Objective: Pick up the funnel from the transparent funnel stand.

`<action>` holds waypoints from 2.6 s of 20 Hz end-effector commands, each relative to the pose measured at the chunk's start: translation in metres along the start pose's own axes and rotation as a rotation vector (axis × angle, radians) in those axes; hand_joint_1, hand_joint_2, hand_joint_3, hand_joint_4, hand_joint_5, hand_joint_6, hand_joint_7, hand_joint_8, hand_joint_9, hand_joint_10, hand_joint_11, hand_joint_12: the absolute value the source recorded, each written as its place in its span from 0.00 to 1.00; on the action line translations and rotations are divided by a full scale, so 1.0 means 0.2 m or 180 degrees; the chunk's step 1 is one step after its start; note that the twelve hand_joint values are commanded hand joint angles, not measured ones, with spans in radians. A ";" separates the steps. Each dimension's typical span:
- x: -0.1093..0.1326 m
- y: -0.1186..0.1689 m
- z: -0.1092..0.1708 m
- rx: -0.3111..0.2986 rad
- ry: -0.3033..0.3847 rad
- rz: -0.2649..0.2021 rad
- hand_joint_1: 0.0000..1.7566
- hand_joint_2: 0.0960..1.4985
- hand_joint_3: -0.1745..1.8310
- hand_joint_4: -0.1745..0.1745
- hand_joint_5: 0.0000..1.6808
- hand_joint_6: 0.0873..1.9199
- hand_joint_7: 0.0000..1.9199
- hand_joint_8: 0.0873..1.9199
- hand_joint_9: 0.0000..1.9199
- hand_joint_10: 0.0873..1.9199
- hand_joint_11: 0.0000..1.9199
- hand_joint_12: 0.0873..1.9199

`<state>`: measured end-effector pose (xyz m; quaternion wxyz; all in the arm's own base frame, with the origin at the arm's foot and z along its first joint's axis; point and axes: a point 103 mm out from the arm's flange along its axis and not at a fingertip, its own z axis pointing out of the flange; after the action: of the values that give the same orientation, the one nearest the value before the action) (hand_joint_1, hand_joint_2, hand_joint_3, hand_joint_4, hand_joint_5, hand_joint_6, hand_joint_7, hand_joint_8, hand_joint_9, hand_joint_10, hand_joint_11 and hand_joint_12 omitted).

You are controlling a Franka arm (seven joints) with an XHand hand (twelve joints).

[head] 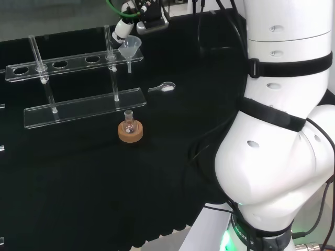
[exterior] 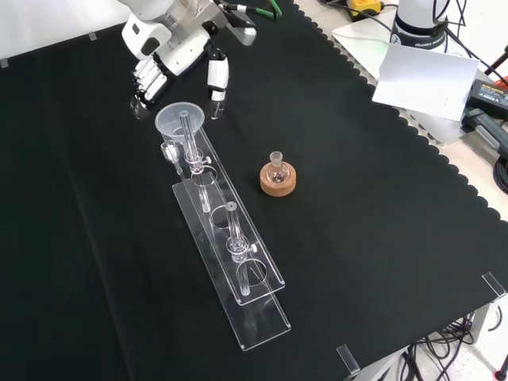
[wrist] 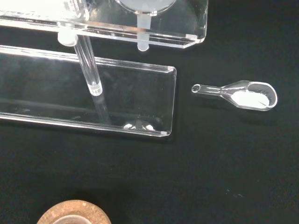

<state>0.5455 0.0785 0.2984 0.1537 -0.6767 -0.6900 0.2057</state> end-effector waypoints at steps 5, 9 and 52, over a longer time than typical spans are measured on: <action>0.02 0.03 0.05 0.0017 -0.0050 -0.0001 0.31 0.55 0.08 0.50 0.05 0.00 0.00 0.11 0.07 0.37 0.06 0.75; 0.01 0.05 0.07 0.0029 -0.0089 0.0002 0.32 0.55 0.08 0.50 0.05 0.00 0.00 0.12 0.07 0.37 0.06 0.75; -0.12 0.08 0.11 -0.0670 -0.0124 0.0045 0.46 0.62 0.08 0.55 0.47 0.28 0.30 0.32 0.42 0.24 0.18 0.67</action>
<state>0.5549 0.0720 0.2629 0.1165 -0.6797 -0.6931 0.2098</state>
